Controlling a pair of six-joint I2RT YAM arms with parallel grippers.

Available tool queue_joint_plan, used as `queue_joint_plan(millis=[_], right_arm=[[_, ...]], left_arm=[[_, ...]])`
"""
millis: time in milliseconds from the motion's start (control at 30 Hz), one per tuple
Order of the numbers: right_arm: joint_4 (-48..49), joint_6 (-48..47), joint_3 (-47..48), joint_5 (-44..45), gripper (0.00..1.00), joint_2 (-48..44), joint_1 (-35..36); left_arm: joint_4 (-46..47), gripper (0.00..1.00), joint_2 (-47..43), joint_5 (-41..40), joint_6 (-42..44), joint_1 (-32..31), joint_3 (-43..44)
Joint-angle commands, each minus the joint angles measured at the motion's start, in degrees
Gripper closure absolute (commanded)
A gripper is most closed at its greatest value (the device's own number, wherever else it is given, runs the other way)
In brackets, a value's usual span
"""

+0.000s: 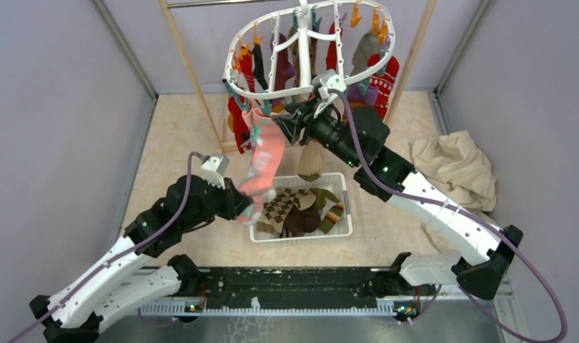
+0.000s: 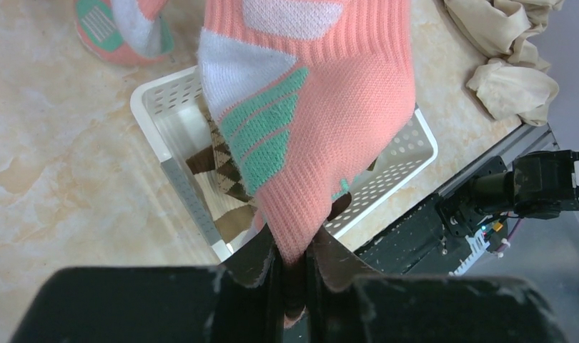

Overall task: Remove the socks clipped to the hanger
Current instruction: Remove the sock from the hanger.

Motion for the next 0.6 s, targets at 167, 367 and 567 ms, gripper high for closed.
queue_joint_plan(millis=[167,367,567], right_arm=[[-0.51,-0.35,3.03,-1.92,0.54,2.51,0.03],[5.22,0.39,0.85,-1.65,0.52,4.58,0.4],[12.07,2.12,-0.83,-0.63,0.51,6.75,0.49]], left_arm=[[-1.5,0.82,-1.41,1.87,-1.78,0.07,-0.17],[-1.16,0.82,-1.12,2.56,-1.9,0.07,-0.15],[-1.64,0.82,-1.26,2.87,-1.76,0.01,-0.36]])
